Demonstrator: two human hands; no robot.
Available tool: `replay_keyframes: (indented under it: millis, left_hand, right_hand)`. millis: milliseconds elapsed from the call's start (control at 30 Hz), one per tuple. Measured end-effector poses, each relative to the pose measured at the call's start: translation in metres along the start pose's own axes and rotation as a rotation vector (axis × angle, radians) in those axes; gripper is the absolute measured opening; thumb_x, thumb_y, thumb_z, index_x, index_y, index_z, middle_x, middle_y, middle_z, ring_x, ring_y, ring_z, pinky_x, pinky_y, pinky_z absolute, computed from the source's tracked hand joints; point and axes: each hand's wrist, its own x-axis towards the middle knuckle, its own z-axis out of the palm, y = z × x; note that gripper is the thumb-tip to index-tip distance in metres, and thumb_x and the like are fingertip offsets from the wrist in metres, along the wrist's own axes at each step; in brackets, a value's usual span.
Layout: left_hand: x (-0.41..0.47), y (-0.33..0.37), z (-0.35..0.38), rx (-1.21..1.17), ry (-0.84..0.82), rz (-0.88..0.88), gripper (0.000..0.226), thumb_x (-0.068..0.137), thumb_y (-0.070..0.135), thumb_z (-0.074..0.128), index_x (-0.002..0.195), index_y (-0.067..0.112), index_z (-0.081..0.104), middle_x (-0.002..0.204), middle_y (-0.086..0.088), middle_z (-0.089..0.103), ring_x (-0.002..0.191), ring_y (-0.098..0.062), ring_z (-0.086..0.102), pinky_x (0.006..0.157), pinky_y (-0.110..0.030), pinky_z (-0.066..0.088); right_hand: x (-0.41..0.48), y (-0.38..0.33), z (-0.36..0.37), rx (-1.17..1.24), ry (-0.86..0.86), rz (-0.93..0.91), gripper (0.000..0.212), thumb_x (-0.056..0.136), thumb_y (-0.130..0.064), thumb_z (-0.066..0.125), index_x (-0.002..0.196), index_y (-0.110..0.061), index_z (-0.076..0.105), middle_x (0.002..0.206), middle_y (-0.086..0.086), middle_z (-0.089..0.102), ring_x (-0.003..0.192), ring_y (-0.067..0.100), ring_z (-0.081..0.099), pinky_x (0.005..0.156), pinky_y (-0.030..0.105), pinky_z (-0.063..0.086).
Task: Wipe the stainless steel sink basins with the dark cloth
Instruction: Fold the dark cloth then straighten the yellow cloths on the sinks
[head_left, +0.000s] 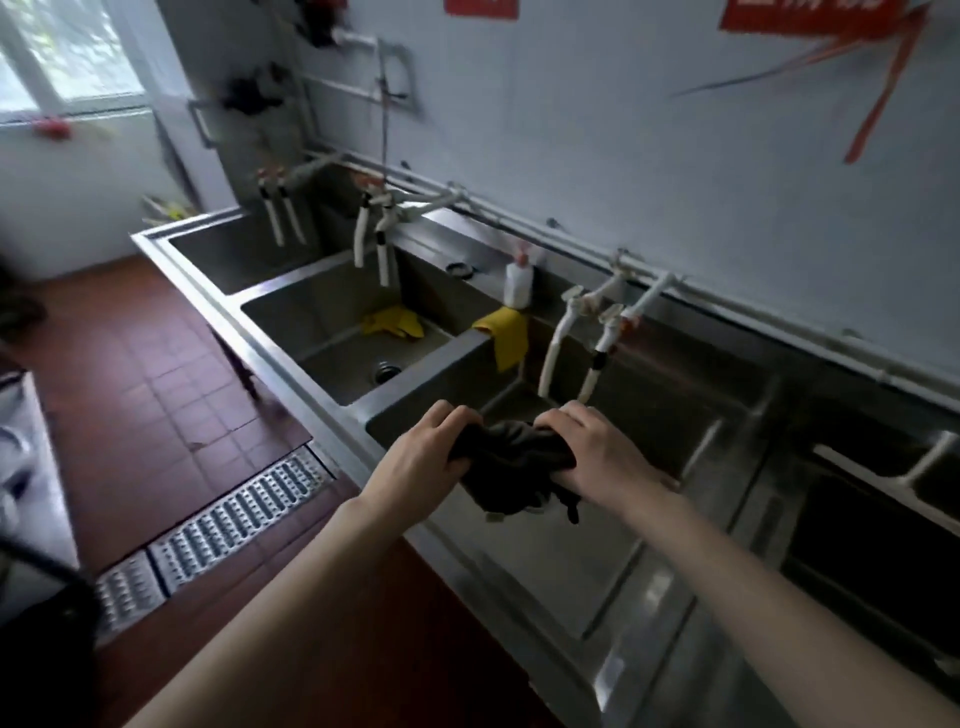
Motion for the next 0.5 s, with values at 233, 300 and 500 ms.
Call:
replay_keyframes:
  millis: [233,300,500]
  left_hand:
    - [0.028,-0.107,-0.069,0.054,0.115,-0.169,0.038,0.081,0.012,0.065,0.115,0.022,0.053,0.111,0.000,0.052,0.093,-0.021,0.057,0.078,-0.036,0.051]
    - [0.041,-0.138,-0.085,0.089,0.143,-0.197,0.037,0.082,0.012,0.066,0.115,0.022,0.052,0.110,-0.001,0.055,0.092,-0.022,0.059,0.077,-0.036,0.052]
    - [0.076,-0.231,-0.134,0.115,0.198,-0.279,0.034,0.086,0.014,0.065,0.116,0.021,0.050,0.111,-0.001,0.057,0.091,-0.018,0.059,0.074,-0.027,0.053]
  right_hand:
    - [0.154,-0.050,0.033,0.039,-0.031,-0.199,0.044,0.076,-0.020,0.070,0.117,-0.022,0.054,0.110,0.002,0.052,0.107,0.021,0.050,0.082,0.038,0.050]
    - [0.199,-0.061,0.043,0.038,-0.042,-0.246,0.046,0.075,-0.018,0.071,0.118,-0.021,0.054,0.111,0.003,0.053,0.106,0.023,0.051,0.083,0.039,0.050]
    - [0.326,-0.101,0.063,-0.010,-0.105,-0.353,0.049,0.078,-0.020,0.071,0.123,-0.023,0.052,0.117,0.002,0.052,0.111,0.020,0.048,0.092,0.039,0.049]
